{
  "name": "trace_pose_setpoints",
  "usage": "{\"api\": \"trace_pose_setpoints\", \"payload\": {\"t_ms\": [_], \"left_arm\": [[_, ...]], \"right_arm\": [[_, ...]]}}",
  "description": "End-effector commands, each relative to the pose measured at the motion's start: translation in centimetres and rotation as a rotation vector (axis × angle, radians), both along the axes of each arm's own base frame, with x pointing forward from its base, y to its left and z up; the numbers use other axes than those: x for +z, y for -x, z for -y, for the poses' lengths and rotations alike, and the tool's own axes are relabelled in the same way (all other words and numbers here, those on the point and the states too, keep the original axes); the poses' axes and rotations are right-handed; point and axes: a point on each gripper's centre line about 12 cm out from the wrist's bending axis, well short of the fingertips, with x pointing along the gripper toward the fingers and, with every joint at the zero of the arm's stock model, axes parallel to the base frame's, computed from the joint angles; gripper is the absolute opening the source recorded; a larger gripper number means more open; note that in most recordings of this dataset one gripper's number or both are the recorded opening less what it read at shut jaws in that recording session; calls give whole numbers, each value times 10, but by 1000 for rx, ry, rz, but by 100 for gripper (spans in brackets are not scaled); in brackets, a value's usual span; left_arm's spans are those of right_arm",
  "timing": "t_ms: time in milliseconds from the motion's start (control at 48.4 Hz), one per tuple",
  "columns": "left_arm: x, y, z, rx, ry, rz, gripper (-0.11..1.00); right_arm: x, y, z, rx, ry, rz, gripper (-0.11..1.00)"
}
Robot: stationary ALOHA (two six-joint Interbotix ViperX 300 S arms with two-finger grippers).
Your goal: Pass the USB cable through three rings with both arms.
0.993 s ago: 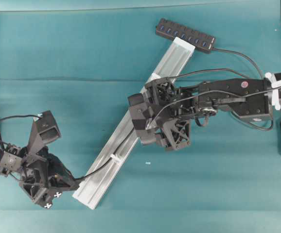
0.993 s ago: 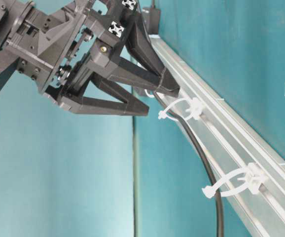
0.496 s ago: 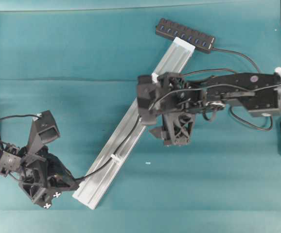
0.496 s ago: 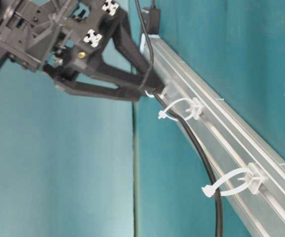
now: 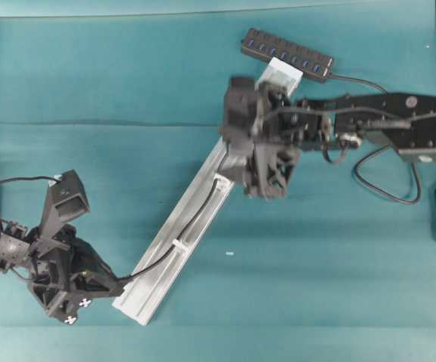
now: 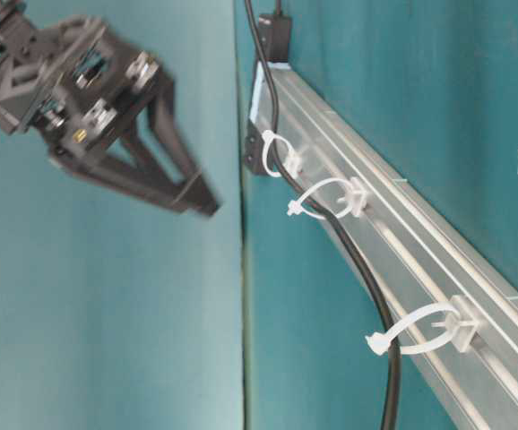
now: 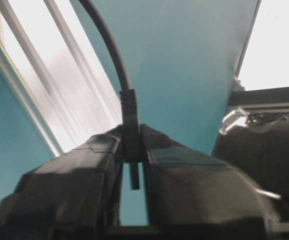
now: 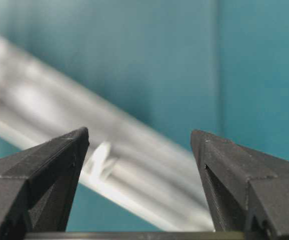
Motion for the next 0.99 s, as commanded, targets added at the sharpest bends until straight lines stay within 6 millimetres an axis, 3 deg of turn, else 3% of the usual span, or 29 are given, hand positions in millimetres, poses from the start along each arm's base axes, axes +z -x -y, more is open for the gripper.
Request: {"api": "trace_pose_setpoints", "payload": {"t_ms": [0, 165, 269, 393, 600, 765, 972], "left_arm": [[10, 0, 3, -12, 10, 37, 26], [14, -3, 4, -20, 4, 54, 76], [17, -5, 4, -32, -13, 69, 95], [19, -7, 3, -39, -31, 82, 88], [24, -10, -3, -19, -33, 102, 89], [42, -15, -14, -8, -62, 177, 89], [67, -24, -30, -58, -250, 308, 89]], "right_arm": [[8, -3, 0, -11, -6, 48, 85], [5, 4, -1, -18, -14, 43, 85], [3, 9, -2, -28, -31, 44, 85], [4, 12, -3, -39, -41, 59, 85], [6, 10, -4, -39, -41, 84, 85], [9, 6, -8, -35, -50, 107, 85], [15, 3, -8, -77, -100, 162, 85]]}}
